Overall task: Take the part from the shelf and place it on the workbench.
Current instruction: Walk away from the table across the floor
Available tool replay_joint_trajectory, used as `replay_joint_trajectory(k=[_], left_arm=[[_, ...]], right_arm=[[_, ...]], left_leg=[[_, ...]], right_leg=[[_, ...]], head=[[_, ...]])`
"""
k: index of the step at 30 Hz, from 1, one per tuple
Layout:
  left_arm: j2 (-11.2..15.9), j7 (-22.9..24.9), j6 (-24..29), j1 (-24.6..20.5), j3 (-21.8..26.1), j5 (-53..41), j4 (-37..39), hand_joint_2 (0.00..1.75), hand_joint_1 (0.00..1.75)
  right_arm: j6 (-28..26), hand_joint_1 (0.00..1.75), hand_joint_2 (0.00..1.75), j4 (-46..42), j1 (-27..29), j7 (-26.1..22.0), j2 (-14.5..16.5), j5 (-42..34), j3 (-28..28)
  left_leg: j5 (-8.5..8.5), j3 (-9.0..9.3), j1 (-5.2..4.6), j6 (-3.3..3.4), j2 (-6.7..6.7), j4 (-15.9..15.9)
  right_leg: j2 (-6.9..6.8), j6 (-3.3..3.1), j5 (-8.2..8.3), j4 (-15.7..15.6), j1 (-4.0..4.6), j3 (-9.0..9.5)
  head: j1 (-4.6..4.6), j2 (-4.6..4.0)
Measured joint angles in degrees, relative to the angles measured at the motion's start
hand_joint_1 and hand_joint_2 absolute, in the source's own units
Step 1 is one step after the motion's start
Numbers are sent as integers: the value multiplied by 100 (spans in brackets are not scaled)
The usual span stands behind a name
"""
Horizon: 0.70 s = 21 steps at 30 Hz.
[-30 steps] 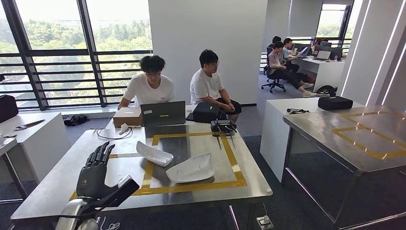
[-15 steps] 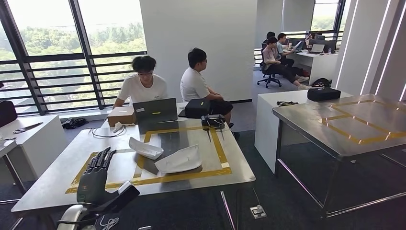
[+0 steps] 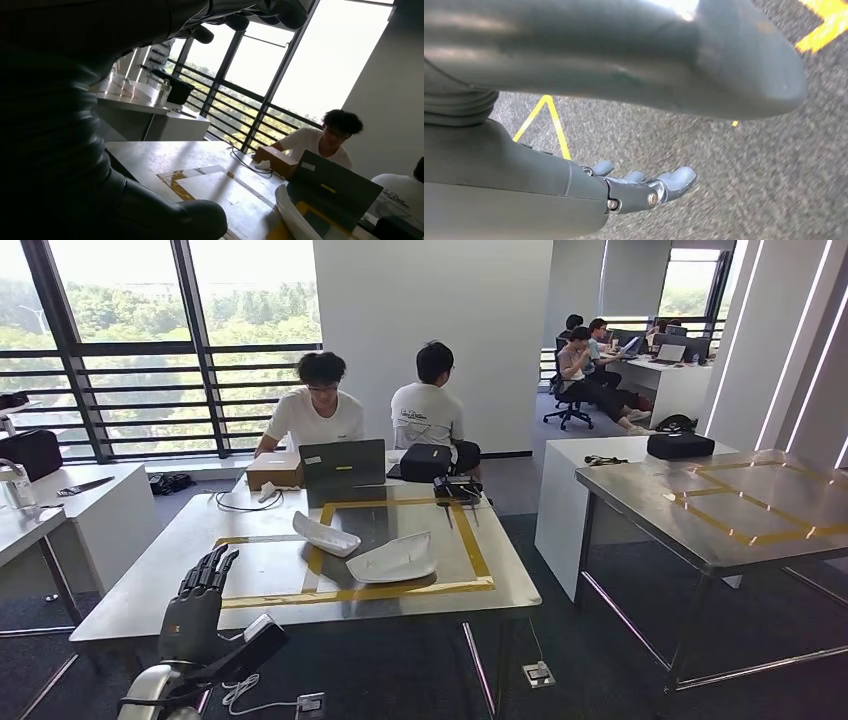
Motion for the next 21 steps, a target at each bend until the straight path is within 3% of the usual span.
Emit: replay_joint_trajectory(k=[1, 2, 3, 4, 5, 7, 9, 12, 15, 18, 21], left_arm=[[-7, -2, -27, 13, 0, 6, 3, 44, 0], [-13, -16, -93, 22, 0, 26, 7, 0, 0], [-16, -41, -188, 28, 0, 62, 8, 0, 0], [-17, -79, -288, 31, 0, 107, 6, 0, 0], [-15, -118, -376, 31, 0, 153, 6, 0, 0], [-17, -173, -435, 30, 0, 196, 7, 87, 0], [-30, -183, -404, 35, -1, 183, 12, 175, 0], [-38, -181, -326, 43, -2, 167, 14, 175, 0], [-42, -183, -271, 50, -2, 167, 14, 175, 0], [-49, -180, -245, 71, -2, 166, 21, 175, 0], [-55, -173, -243, 86, -2, 165, 25, 175, 0]], right_arm=[[-9, 0, 0, 0, 0, 0, -6, 1, -2], [-21, 0, 0, 0, 0, -1, -9, 6, -3], [-35, 0, 0, 0, -2, -3, -10, 14, -3], [-50, 0, 44, 0, -8, -4, -10, 25, -3], [-67, 0, 87, 0, -10, -4, -10, 37, -3], [-119, 0, 175, 0, -9, 1, -9, 56, -3], [-187, 0, 175, 0, -5, 10, -4, 82, -3], [-285, 0, 175, 0, -4, 19, 0, 117, -3], [-357, 0, 175, 0, -1, 20, 1, 130, -3], [-394, 0, 175, 0, -2, 17, 2, 139, -3], [-410, 0, 175, 0, -3, 3, 1, 140, -3]], left_leg=[[46, -88, 8, -14, 1, 22], [84, -174, 20, -35, 1, 51], [118, -257, 33, -63, 2, 91], [146, -334, 38, -95, 3, 135], [169, -390, 38, -129, 6, 179], [209, -447, 25, -196, 9, 240], [183, -466, 18, -186, 5, 238], [123, -485, 9, -114, -2, 196], [272, -471, 8, -89, -5, 137], [458, -459, 16, -188, -13, 80], [472, -473, 20, -250, -18, 68]], right_leg=[[0, 22, 29, 114, -6, 39], [-1, 38, 151, 29, -13, 179], [-5, 54, 291, -253, -24, 427], [-5, 62, 320, -638, -28, 718], [4, 31, 320, -950, -22, 939], [20, -80, 198, -1281, -3, 1125], [19, -161, 224, -1301, -2, 1097], [15, -216, 282, -1308, -3, 1078], [15, -260, 326, -1303, 9, 1046], [15, -277, 357, -1293, 18, 1003], [13, -277, 365, -1291, 19, 981]], head=[[2, 0], [4, 0], [6, 0], [9, 0], [5, 0], [-5, 0], [-9, -1], [-16, -1], [-21, 0], [-21, 0], [-22, 0]])
